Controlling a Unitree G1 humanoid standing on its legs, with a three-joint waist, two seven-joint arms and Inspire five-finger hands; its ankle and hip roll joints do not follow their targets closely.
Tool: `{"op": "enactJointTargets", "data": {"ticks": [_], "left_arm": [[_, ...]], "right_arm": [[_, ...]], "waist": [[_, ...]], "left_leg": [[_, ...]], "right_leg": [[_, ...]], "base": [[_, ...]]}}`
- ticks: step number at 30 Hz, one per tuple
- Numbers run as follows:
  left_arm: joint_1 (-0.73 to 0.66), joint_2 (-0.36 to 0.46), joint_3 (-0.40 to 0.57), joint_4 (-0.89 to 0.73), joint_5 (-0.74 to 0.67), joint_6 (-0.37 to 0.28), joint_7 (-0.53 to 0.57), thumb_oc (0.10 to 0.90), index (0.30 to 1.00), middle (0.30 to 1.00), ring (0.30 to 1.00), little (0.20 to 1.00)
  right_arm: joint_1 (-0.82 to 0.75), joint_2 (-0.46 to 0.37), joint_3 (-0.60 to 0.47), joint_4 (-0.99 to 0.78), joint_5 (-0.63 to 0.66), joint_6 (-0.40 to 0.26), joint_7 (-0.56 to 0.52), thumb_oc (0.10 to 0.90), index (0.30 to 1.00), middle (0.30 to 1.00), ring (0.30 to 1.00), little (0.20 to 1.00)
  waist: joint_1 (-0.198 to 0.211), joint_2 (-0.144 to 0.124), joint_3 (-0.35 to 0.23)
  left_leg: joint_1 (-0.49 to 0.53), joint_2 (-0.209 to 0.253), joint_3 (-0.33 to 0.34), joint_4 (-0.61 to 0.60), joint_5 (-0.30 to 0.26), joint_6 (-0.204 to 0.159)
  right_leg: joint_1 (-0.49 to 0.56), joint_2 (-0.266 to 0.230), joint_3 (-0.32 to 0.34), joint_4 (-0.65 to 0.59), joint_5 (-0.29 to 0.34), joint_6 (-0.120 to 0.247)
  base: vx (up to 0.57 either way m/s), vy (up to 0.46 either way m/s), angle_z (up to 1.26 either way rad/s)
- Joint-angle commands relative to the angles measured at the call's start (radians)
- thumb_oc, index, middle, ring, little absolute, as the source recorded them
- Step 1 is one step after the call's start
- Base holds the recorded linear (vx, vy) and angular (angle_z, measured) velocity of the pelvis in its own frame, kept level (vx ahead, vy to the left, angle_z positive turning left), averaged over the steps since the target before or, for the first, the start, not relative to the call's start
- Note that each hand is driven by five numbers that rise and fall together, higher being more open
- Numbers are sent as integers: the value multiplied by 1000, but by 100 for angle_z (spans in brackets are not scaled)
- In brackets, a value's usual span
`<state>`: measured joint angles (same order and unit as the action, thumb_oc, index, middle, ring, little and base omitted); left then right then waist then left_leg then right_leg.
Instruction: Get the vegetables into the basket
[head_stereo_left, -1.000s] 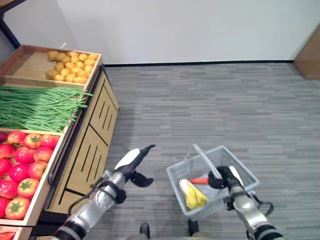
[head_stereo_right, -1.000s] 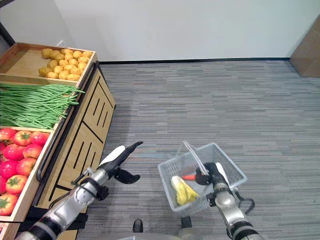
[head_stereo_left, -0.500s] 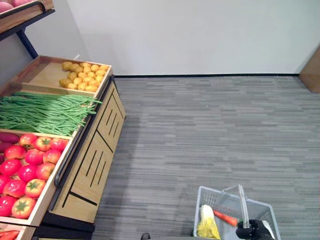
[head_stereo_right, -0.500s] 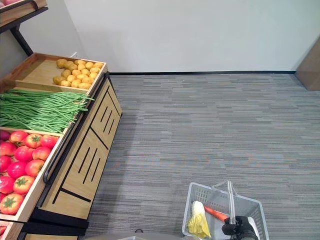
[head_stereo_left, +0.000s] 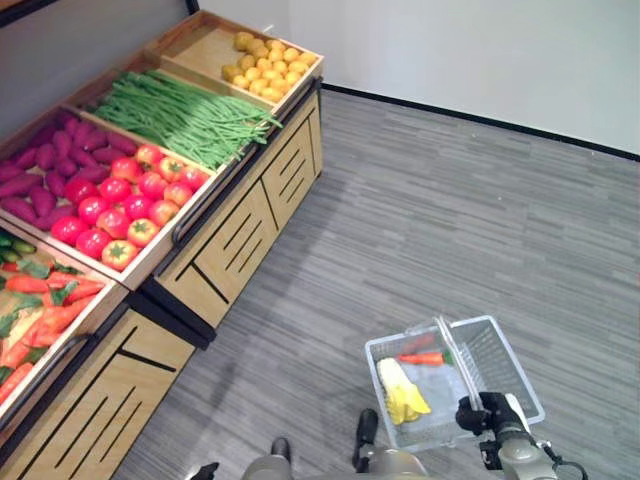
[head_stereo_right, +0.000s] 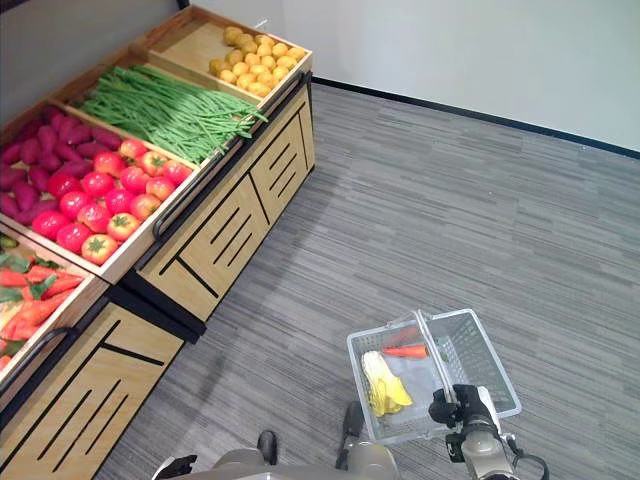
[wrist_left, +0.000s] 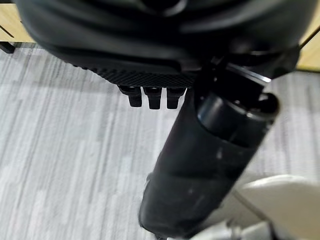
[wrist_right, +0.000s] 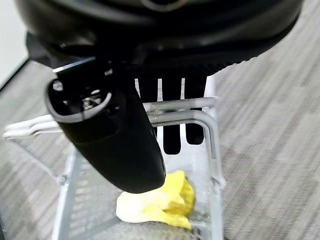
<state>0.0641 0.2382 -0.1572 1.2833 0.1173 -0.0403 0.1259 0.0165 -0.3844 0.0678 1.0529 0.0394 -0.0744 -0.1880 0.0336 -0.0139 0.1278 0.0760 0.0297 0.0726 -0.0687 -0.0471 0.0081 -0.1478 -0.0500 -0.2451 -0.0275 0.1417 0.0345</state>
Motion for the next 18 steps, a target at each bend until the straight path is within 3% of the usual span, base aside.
{"op": "enactJointTargets", "data": {"ticks": [1, 5, 8, 18], "left_arm": [[-13, 74, 20, -27, 24, -30, 21, 900, 1000, 1000, 1000, 1000], [-26, 94, 18, -28, 32, -29, 24, 900, 1000, 1000, 1000, 1000], [-35, 104, 21, -34, 19, -32, 24, 900, 1000, 1000, 1000, 1000], [-12, 97, 25, -16, 24, -32, 21, 900, 1000, 1000, 1000, 1000]], "right_arm": [[-36, -35, -16, -44, 8, -50, -31, 400, 300, 300, 300, 300], [-70, -21, -5, -21, 10, -47, -39, 400, 300, 300, 300, 300], [-84, -14, 9, -18, 17, -49, -38, 400, 300, 300, 300, 300], [-75, -7, 12, 19, 12, -52, -32, 400, 300, 300, 300, 300]], "waist": [[11, -45, -46], [21, -60, -32], [23, -65, -26], [43, -83, -73]], "left_leg": [[-135, 2, -5, 62, 49, -18], [-129, -20, -23, 70, 36, 4], [-132, -24, -39, 83, 33, 9], [-104, -11, -39, 31, 46, -8]], "right_leg": [[85, -167, 40, 119, -93, 114], [57, -189, 70, 197, -64, 132], [42, -166, 109, 204, -60, 128], [111, -145, 55, 94, -81, 129]], "base": [[3, 123, -24], [19, 131, -27], [5, 14, -2], [62, -27, 3]]}}
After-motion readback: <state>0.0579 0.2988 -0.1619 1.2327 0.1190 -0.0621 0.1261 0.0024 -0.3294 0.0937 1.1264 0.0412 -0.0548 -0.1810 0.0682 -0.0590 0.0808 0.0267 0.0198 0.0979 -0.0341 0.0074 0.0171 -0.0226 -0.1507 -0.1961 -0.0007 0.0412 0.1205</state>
